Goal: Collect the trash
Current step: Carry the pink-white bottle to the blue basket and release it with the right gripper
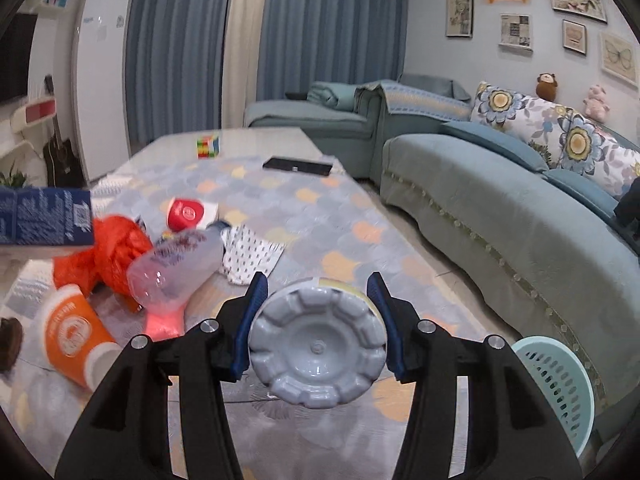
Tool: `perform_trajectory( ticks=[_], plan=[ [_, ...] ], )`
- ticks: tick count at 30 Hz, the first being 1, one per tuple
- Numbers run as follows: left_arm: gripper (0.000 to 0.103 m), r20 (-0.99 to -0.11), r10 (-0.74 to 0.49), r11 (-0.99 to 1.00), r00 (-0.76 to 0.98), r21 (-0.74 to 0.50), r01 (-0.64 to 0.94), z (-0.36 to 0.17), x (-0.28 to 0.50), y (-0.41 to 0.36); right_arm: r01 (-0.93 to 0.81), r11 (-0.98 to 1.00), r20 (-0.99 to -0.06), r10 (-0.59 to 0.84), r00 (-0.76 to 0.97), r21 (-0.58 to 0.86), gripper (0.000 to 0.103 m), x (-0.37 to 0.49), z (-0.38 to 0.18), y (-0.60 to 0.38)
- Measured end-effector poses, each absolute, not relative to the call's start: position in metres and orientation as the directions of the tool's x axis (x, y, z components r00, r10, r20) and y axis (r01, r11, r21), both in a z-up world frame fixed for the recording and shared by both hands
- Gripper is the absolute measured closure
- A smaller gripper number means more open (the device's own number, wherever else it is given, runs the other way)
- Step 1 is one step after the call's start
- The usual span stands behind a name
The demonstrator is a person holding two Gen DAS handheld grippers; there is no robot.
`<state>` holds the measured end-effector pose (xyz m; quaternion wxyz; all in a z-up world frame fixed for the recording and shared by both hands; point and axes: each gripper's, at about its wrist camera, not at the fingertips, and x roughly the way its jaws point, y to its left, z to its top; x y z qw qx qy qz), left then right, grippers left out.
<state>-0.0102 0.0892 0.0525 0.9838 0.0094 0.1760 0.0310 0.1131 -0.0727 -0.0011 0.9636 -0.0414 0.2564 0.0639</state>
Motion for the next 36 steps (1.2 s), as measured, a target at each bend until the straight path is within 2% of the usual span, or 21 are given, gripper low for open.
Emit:
perform_trajectory(
  ticks=[6,10,15,19,24,29,33,34,35,36],
  plan=[
    [0.047,-0.335,-0.013,0.999,0.942,0.045,0.03,0.055,-0.014,0.063,-0.102,0.994,-0.467,0.107,0.878,0.036,0.055,0.084,0.029,-0.126],
    [0.047,-0.355,-0.131,0.99,0.926,0.006,0.142,0.052,-0.012,0.042,-0.037,0.993,-0.457,0.085,0.885,0.113,0.055,0.067,0.048,-0.182],
    [0.047,-0.369,-0.273,0.958,0.889,-0.017,0.287,0.05,-0.005,0.002,0.085,0.978,-0.449,0.01,0.894,0.19,0.055,0.053,0.071,-0.266],
    [0.047,-0.37,-0.382,0.905,0.847,0.035,0.423,0.05,0.001,-0.05,0.181,0.96,-0.439,-0.071,0.896,0.213,0.055,0.05,0.08,-0.322],
    [0.047,-0.402,-0.505,0.829,0.764,0.019,0.559,0.043,0.025,-0.121,0.294,0.921,-0.477,-0.145,0.867,0.254,0.055,0.057,0.073,-0.379],
    [0.047,-0.441,-0.552,0.779,0.708,0.029,0.626,0.03,0.054,-0.18,0.376,0.885,-0.529,-0.188,0.828,0.275,0.055,0.062,0.058,-0.419],
    [0.047,-0.486,-0.583,0.758,0.651,-0.038,0.651,0.015,0.079,-0.208,0.406,0.88,-0.58,-0.201,0.789,0.248,0.054,0.068,0.048,-0.442],
    [0.046,-0.508,-0.605,0.738,0.613,-0.069,0.671,0.009,0.085,-0.215,0.413,0.878,-0.595,-0.201,0.778,0.243,0.051,0.07,0.045,-0.447],
    [0.043,-0.536,-0.62,0.72,0.574,-0.097,0.687,0.002,0.092,-0.222,0.428,0.871,-0.606,-0.208,0.768,0.243,0.036,0.072,0.042,-0.451],
    [0.03,-0.556,-0.617,0.716,0.557,-0.104,0.69,-0.004,0.098,-0.225,0.451,0.854,-0.61,-0.217,0.762,0.26,0.028,0.07,0.039,-0.457]
  ],
)
